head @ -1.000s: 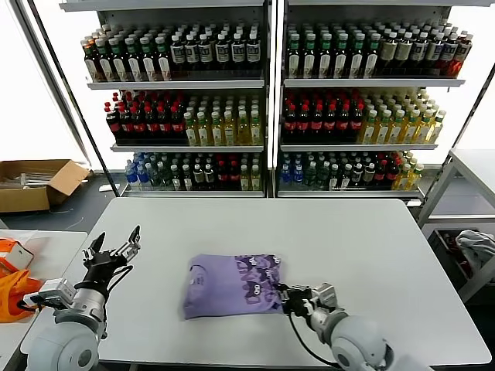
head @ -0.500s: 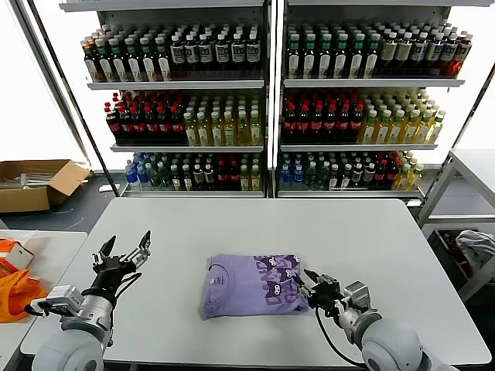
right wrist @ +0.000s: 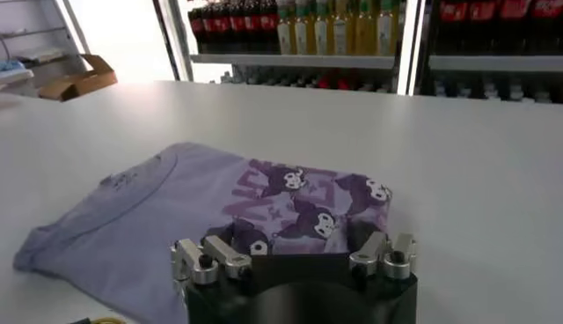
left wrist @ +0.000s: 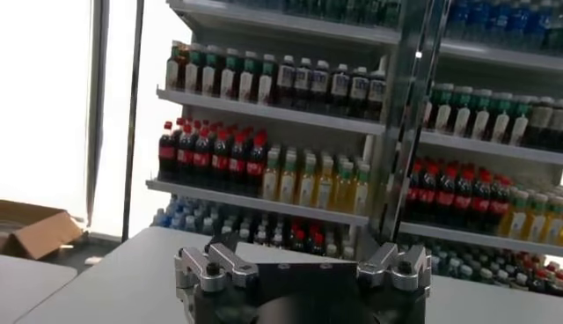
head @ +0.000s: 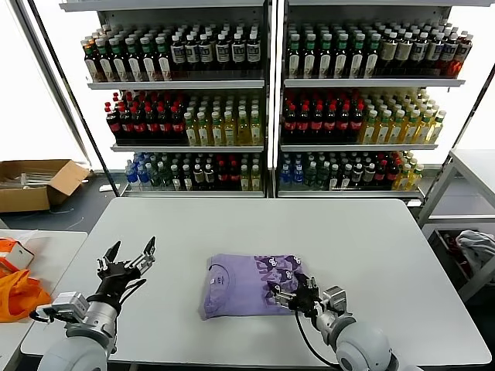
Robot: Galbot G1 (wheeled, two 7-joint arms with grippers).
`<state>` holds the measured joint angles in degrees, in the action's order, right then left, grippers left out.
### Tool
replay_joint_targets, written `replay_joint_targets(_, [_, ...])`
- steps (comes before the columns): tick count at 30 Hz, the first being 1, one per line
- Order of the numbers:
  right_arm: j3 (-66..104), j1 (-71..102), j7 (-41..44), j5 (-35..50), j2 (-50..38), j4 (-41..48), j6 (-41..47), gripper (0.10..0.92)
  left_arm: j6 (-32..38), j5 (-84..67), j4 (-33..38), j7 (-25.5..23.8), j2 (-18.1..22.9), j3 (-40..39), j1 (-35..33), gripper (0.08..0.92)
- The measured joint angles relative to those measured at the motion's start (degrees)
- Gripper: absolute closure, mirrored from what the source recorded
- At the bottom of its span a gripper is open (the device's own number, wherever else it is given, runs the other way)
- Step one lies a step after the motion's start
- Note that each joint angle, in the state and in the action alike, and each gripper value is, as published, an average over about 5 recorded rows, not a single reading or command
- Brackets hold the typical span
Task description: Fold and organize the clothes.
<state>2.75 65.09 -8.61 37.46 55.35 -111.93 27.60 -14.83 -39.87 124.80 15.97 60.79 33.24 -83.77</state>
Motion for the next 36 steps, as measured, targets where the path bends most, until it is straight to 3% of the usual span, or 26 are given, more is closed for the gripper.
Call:
replay_joint_targets(13, [-1.8, -0.9, 0.3, -4.0, 4.3, -3.6, -4.2, 0.203, 0.2, 0.5, 1.1, -0.4, 0.0, 0.2, -1.2, 0.177])
replay_joint_targets(25, [-12.3, -9.6, -1.2, -7.5, 11.2, 6.6, -3.8, 0.203, 0.5, 1.3, 1.6, -1.9, 1.0, 0.5, -2.3, 0.177])
replay_joint_targets(36, [-15.8, -13.2, -3.1, -8.1, 12.7, 8.5, 0.1, 0.203, 0.7, 1.3, 1.6, -2.7, 1.6, 0.5, -1.8, 0.177])
